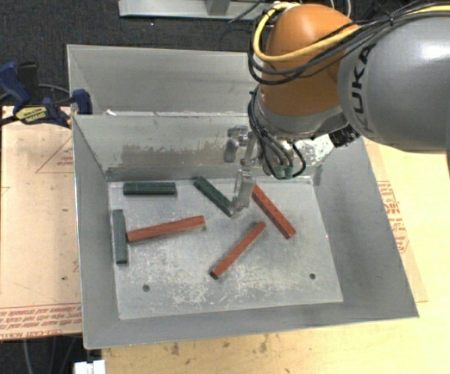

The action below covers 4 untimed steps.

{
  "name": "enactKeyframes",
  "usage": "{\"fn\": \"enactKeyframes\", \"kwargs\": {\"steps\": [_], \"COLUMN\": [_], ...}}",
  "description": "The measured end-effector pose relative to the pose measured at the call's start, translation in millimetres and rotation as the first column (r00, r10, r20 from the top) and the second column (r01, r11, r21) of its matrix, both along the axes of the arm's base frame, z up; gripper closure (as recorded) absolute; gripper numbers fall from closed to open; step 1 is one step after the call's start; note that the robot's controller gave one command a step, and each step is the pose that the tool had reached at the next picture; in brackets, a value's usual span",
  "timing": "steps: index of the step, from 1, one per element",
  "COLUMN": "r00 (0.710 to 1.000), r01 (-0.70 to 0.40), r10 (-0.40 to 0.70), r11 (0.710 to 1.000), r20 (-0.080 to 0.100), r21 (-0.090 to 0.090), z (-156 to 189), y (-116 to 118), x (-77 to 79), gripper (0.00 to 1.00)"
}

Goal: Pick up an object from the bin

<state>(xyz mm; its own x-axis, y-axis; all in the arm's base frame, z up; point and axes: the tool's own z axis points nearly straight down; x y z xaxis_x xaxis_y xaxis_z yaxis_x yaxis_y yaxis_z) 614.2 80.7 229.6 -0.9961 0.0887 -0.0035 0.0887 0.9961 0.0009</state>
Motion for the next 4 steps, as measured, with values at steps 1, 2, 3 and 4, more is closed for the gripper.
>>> {"fn": "enactKeyframes", "kwargs": {"steps": [1, 2, 3, 4], "r00": [0.974, 0.981, 0.981, 0.982], "r01": [-0.225, -0.191, -0.193, -0.191], "r10": [0.225, 0.191, 0.193, 0.191], "r11": [0.974, 0.982, 0.981, 0.982], "r20": [-0.009, 0.008, -0.003, 0.011], "r21": [0.002, 0.0, 0.001, 0.0], "z": [-162, -158, -160, -158], "y": [-15, -30, -30, -30], "x": [-57.5, -125.7, -126.9, -123.4], "gripper": [0.0, 0.0, 1.0, 0.0]}}
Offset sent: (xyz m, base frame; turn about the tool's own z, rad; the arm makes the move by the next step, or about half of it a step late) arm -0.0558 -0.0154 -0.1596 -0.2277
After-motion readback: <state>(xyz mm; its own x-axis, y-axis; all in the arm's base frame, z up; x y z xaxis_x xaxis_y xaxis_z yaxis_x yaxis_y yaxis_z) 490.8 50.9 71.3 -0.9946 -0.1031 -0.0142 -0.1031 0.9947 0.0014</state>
